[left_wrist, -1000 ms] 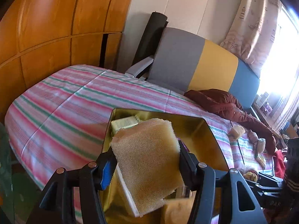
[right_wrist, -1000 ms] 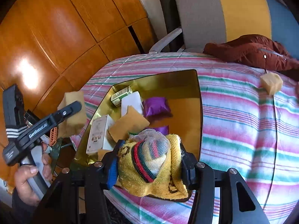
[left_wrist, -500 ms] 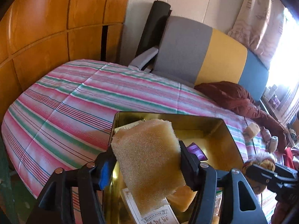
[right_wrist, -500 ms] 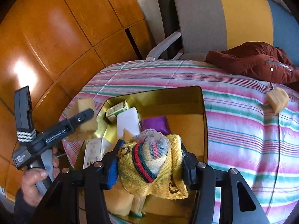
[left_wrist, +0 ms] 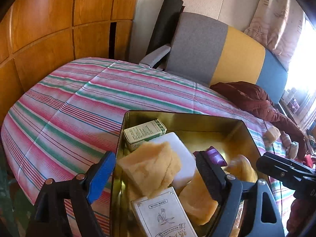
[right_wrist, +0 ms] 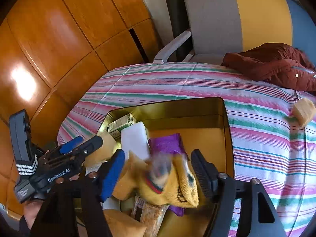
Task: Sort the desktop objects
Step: 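Open both tools to drop the sponge and knit hat into the tray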
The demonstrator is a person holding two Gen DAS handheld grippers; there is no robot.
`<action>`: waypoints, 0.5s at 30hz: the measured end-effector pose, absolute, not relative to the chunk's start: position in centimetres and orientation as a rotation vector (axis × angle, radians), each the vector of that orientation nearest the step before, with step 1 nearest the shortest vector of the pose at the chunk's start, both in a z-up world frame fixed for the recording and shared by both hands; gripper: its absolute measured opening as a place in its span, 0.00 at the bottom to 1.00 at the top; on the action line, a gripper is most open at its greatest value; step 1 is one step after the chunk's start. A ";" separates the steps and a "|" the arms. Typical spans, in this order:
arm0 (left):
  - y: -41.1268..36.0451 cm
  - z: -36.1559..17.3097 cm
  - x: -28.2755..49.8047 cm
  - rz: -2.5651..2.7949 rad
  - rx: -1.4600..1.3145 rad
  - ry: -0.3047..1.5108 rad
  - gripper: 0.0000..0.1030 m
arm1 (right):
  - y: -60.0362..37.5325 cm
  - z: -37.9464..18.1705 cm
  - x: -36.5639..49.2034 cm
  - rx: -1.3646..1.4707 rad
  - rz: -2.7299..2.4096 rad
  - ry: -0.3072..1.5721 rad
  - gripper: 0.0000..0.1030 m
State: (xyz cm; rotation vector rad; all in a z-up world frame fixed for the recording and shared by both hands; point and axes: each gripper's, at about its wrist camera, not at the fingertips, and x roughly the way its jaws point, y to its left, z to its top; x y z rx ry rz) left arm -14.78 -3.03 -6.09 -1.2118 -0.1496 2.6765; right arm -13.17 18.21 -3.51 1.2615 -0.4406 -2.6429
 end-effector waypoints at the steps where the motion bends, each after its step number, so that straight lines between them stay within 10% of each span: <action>1: -3.1 -6.1 -14.7 2.680 -1.210 -0.151 0.83 | 18.2 -3.5 -13.1 1.259 -2.647 -0.440 0.74; 15: -3.8 -4.4 -10.4 2.734 -1.151 -0.160 0.83 | 18.5 -3.6 -10.8 1.268 -2.677 -0.459 0.86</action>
